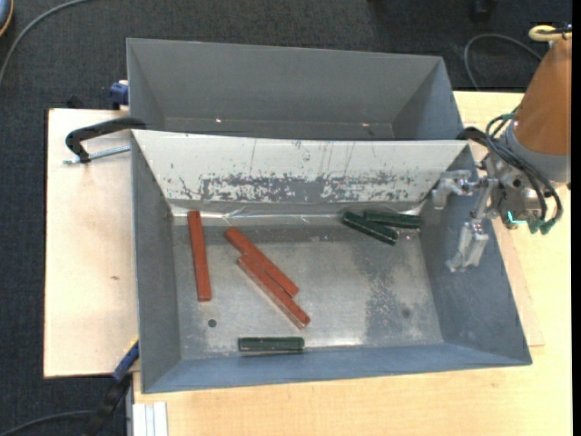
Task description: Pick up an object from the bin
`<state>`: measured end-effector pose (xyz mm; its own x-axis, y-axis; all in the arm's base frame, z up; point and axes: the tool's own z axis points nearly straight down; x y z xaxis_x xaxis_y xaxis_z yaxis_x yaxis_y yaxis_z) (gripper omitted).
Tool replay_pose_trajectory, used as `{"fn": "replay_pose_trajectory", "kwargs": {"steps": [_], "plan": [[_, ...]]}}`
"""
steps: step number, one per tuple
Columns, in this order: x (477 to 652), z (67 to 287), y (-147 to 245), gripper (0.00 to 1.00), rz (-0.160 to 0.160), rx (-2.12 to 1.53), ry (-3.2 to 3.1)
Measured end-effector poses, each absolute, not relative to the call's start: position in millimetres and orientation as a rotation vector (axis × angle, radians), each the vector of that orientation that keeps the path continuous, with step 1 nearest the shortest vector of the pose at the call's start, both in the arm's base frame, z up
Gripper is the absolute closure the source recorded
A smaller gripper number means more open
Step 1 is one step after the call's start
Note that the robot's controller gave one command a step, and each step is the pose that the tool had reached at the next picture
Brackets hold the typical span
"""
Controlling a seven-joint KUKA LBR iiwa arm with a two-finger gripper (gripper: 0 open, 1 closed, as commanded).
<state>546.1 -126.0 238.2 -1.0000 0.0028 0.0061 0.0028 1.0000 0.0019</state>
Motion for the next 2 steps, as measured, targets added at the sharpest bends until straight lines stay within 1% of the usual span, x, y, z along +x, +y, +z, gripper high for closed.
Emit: {"fn": "replay_pose_trajectory", "kwargs": {"steps": [1, 2], "plan": [[568.4, 148.8, -87.5, 0.0, -0.006, -0.094, -3.135], [579.8, 166.5, -23.0, 0.0, -0.005, 0.057, -3.149]]}}
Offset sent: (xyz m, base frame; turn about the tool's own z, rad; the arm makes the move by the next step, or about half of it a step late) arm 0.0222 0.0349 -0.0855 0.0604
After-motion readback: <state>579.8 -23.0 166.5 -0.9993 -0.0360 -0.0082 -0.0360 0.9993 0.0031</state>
